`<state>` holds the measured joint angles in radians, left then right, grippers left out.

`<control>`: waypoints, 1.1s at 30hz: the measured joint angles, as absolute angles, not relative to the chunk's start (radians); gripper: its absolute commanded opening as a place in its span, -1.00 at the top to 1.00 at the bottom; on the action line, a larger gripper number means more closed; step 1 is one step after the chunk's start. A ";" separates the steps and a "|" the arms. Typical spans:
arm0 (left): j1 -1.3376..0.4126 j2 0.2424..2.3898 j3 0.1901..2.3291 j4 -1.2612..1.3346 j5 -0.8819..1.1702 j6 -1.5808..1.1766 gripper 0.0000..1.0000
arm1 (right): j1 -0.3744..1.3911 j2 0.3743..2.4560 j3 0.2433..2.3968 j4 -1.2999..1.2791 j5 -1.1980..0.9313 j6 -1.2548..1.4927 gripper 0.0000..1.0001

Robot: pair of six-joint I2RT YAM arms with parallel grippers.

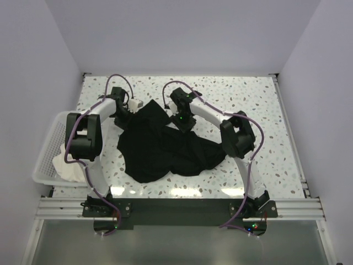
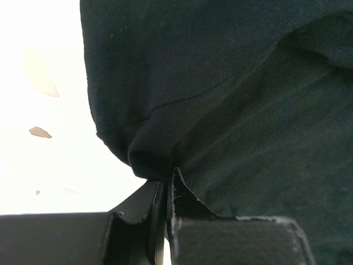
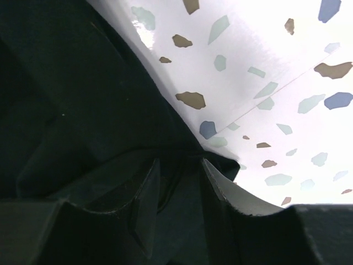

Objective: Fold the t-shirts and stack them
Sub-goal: Flatten the tshirt out

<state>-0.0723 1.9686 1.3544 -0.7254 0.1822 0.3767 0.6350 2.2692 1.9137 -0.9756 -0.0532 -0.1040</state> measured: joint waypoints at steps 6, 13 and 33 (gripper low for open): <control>-0.072 1.969 1.354 -0.725 0.182 0.376 0.89 | 0.632 2.269 1.914 -0.976 -0.034 -0.104 0.40; -0.072 1.969 1.354 -0.725 0.182 0.376 0.89 | 0.607 2.269 1.914 -0.980 -0.034 -0.104 0.70; -0.066 1.969 1.360 -0.734 0.205 0.363 0.23 | 0.537 2.263 1.892 -1.008 -0.066 -0.119 1.00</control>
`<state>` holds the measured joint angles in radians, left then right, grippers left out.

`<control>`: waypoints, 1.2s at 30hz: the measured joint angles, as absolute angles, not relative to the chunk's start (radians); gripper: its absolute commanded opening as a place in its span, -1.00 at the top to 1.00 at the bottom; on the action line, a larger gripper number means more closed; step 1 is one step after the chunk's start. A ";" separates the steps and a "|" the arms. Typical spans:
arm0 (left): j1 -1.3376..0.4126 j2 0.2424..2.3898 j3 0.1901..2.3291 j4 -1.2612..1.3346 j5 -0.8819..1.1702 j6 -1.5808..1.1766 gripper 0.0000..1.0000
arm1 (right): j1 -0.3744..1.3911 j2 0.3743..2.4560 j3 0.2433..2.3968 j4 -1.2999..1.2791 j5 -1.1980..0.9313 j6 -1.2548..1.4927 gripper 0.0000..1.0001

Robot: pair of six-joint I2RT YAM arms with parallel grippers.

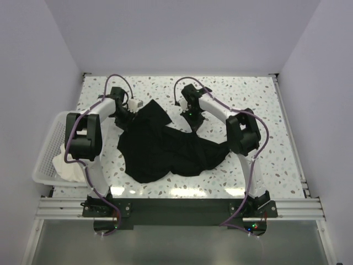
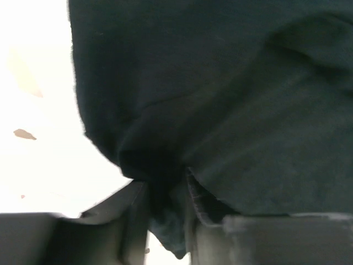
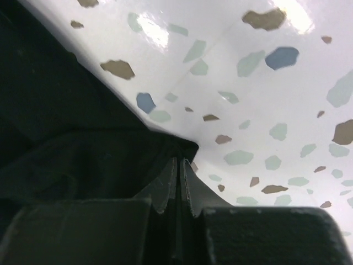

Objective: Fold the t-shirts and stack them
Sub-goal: Flatten the tshirt out

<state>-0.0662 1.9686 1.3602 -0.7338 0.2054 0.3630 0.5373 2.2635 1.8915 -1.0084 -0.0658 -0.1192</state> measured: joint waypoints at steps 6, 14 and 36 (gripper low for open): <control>-0.059 1.962 1.441 -0.773 0.291 0.385 -0.11 | 0.435 2.174 1.819 -1.023 -0.170 -0.193 1.00; -0.088 2.164 1.898 -0.738 0.323 0.396 -0.25 | 0.381 2.039 1.766 -1.036 -0.228 -0.270 1.00; -0.229 2.413 2.068 -0.652 0.242 0.479 -0.53 | 0.293 2.028 1.763 -1.093 -0.232 -0.310 1.00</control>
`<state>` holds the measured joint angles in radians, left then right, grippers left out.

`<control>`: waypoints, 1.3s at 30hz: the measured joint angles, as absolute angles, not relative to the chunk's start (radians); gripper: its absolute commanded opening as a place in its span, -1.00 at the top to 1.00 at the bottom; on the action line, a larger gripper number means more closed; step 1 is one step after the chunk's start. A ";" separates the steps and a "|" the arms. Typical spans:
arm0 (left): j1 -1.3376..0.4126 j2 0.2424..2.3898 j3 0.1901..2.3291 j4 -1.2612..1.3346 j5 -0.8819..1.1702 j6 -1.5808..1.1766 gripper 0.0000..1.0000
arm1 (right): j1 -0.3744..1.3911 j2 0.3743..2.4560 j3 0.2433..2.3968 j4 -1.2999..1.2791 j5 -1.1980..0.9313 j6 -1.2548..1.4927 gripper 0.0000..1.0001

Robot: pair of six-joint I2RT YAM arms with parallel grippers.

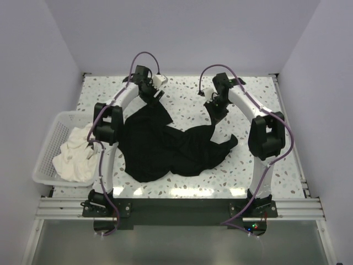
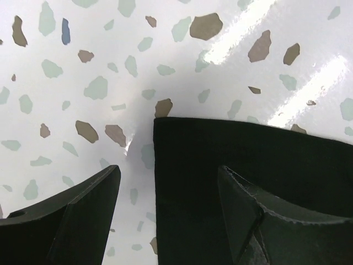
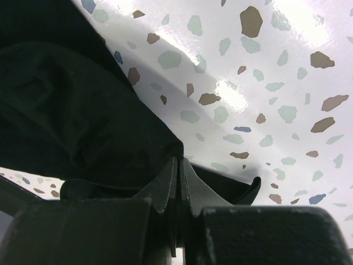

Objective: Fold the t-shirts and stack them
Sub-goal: Flatten the tshirt out

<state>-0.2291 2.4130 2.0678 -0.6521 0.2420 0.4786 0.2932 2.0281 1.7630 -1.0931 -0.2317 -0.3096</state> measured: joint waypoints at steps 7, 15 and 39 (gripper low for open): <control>-0.229 2.465 2.134 -0.651 0.242 0.483 -0.50 | 0.284 2.028 1.763 -1.106 -0.231 -0.310 1.00; -0.228 2.477 2.140 -0.660 0.268 0.471 -0.33 | 0.259 2.028 1.769 -1.119 -0.228 -0.325 1.00; -0.154 2.384 2.138 -0.659 0.377 0.321 1.00 | 0.078 1.979 1.868 -1.106 -0.200 -0.365 1.00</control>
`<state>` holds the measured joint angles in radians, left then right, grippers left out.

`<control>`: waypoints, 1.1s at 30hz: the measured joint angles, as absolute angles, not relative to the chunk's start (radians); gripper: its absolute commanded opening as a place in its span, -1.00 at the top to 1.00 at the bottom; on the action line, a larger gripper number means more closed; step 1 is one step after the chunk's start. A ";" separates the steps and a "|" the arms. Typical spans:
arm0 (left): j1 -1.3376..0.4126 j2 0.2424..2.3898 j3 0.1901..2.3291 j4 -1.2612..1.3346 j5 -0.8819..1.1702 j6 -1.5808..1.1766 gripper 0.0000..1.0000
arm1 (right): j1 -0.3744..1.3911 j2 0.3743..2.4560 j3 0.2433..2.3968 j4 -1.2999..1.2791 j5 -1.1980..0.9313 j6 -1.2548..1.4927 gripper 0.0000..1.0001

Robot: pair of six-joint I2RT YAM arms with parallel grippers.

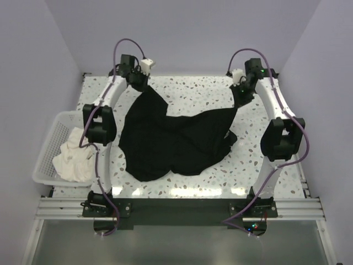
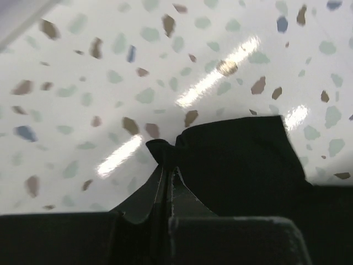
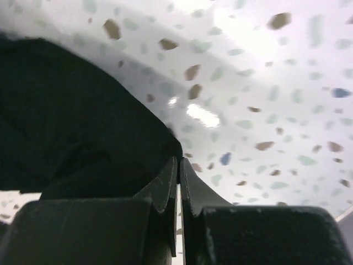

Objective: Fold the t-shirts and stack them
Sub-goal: Flatten the tshirt out

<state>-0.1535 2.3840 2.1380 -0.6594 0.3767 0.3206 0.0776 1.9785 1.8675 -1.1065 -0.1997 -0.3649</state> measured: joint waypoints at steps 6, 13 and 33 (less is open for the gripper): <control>-0.080 2.152 2.139 -0.550 0.365 0.220 1.00 | 0.000 1.877 1.889 -0.957 -0.135 -0.382 1.00; -0.044 1.937 2.129 -0.330 0.364 0.088 1.00 | -0.061 1.746 1.895 -0.694 -0.063 -0.375 1.00; -0.139 1.593 1.917 0.027 0.481 -0.072 1.00 | -0.061 1.522 1.954 -0.321 -0.174 -0.214 1.00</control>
